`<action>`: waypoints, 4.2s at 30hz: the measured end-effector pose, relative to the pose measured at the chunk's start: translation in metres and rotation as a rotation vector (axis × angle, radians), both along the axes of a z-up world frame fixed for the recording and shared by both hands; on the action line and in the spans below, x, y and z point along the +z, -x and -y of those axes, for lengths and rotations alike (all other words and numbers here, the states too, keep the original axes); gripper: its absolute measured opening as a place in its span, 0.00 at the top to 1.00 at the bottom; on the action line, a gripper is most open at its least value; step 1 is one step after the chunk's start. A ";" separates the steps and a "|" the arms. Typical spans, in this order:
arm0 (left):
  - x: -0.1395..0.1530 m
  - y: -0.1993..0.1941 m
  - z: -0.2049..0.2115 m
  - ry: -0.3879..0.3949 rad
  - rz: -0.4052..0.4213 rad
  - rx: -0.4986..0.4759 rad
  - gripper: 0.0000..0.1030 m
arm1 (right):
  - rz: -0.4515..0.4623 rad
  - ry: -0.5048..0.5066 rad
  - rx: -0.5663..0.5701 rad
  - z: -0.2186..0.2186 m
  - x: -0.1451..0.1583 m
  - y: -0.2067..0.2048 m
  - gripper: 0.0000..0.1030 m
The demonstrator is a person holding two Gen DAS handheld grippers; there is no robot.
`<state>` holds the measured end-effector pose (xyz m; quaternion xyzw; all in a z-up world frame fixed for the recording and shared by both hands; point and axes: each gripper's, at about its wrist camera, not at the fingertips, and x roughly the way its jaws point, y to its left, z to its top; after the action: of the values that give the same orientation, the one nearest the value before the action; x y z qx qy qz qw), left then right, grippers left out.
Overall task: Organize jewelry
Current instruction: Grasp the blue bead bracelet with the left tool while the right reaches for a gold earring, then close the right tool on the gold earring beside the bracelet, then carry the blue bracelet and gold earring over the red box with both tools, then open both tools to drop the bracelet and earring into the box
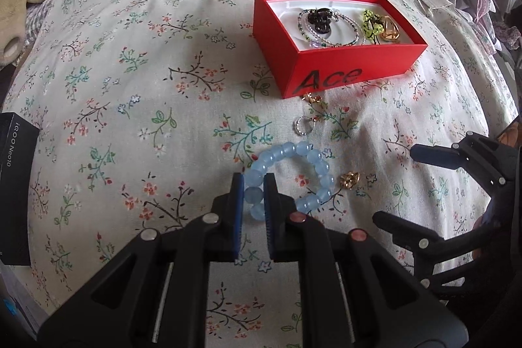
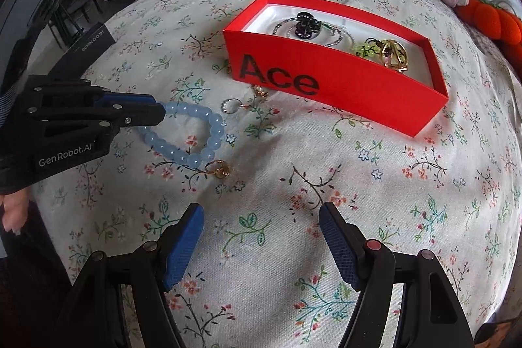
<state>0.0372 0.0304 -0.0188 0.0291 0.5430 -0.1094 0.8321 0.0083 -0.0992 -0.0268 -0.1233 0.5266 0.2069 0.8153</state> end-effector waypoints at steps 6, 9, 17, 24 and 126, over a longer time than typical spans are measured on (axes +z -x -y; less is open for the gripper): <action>0.002 0.002 -0.017 0.010 0.005 0.026 0.87 | 0.012 -0.021 0.062 -0.024 -0.004 -0.003 0.34; 0.002 0.003 -0.022 0.013 0.003 0.030 0.87 | 0.019 -0.032 0.079 -0.031 -0.007 -0.006 0.44; 0.001 0.006 -0.024 0.012 -0.001 0.026 0.87 | -0.018 -0.079 0.057 -0.029 -0.013 -0.016 0.76; 0.004 0.007 -0.025 0.023 0.010 0.024 0.87 | -0.020 -0.104 0.042 -0.024 -0.009 -0.015 0.85; 0.043 -0.059 0.020 0.081 0.174 0.102 0.34 | 0.121 -0.220 -0.373 0.095 0.076 -0.120 0.82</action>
<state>0.0961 0.0100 0.0243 -0.0227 0.4645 -0.0858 0.8811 0.1285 -0.1942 0.0491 0.0535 0.4647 0.1010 0.8780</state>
